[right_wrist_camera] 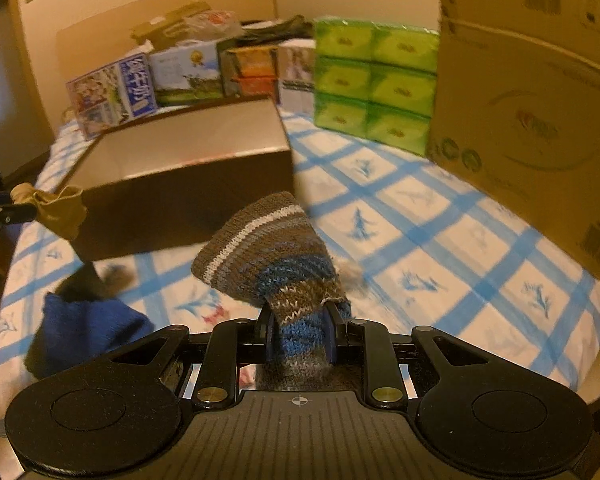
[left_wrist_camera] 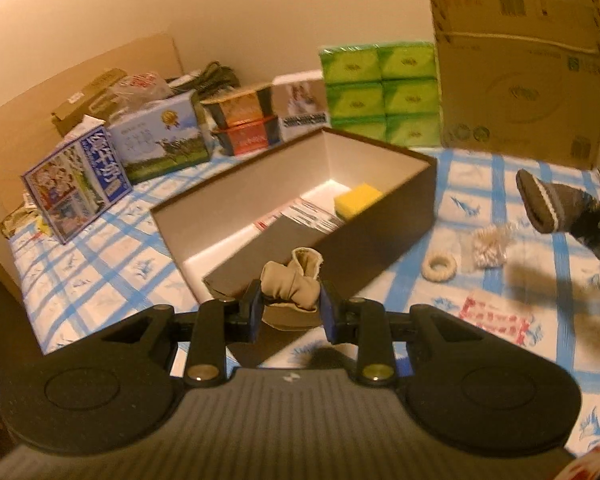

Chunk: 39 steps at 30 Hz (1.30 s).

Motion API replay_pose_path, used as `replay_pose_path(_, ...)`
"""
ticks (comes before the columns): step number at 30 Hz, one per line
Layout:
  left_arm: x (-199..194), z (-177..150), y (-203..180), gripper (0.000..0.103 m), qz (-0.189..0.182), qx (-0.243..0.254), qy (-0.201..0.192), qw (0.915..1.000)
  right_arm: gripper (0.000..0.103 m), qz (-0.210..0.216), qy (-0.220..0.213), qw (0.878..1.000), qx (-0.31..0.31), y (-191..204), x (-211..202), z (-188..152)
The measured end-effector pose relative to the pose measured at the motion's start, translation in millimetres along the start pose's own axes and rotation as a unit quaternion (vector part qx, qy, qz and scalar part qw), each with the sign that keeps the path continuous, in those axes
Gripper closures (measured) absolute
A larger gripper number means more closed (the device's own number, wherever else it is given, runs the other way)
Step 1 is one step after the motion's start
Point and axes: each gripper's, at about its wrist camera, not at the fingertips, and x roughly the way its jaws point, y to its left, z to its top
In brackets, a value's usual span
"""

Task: Organize soft objects
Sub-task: 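Carry the beige sock and striped sock over the brown box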

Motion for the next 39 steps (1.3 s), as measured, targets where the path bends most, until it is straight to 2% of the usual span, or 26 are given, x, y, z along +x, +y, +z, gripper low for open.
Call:
replay_pose_path(10,-6,31,22,0.075,0.011,-0.032,-0.017,0.9993,0.079,0.05,-0.035,0.997,-0.039,31,0,48)
replay_pose_path(27,32,80,55,0.075,0.011,-0.074,-0.023,0.9969,0.079,0.115,-0.073,0.987,-0.08,76,45,139)
replay_pose_path(39,78,97,76,0.075,0.014,-0.094,-0.002,0.9954,0.079,0.115,-0.06,0.988,-0.087,93,97,180)
